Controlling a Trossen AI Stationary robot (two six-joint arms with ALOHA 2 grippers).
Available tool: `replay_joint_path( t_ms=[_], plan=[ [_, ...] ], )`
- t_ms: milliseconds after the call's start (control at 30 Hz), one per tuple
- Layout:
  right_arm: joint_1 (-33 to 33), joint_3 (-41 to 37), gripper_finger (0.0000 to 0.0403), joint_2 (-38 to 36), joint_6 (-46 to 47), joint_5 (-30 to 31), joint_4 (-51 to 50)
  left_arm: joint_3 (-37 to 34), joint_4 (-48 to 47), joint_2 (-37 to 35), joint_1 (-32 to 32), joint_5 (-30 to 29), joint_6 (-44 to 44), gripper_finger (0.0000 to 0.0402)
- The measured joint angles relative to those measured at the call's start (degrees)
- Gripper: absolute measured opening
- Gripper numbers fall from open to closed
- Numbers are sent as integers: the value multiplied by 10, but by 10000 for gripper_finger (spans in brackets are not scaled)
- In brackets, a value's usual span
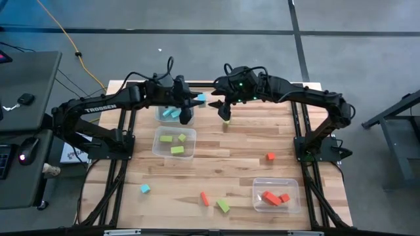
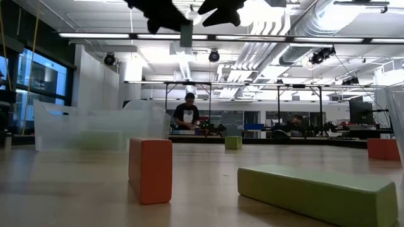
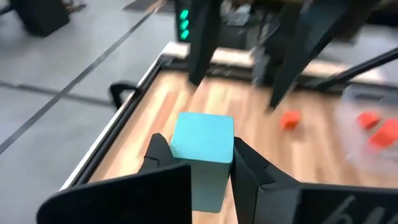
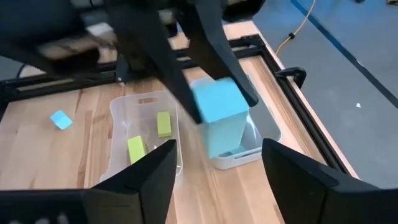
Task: Sort & place blocks by color
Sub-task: Put the blue block into the gray bin
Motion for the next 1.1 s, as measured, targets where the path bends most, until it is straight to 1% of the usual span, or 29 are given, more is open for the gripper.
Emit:
replay_joint_path(
  t_ms=[167,333,467,667,867,1000,1100],
  plan=[
    [0,0,227,-6,18,8,3,0,-95,-1,27,-26,17,22],
    [0,0,227,-7,47,13,6,0,-183,-1,66,-26,31,22],
    [0,0,227,-7,92,13,5,0,-226,-1,100,-26,45,24],
    [0,0,227,-7,179,13,-25,0,-253,10,142,-24,76,25],
    [1,0,227,-7,277,13,-99,0,-276,56,172,-24,78,25],
    [5,0,227,-6,344,13,-183,0,-279,95,182,-24,78,28],
    [15,0,227,-3,371,27,-249,0,-279,118,184,-19,91,29]
  ],
)
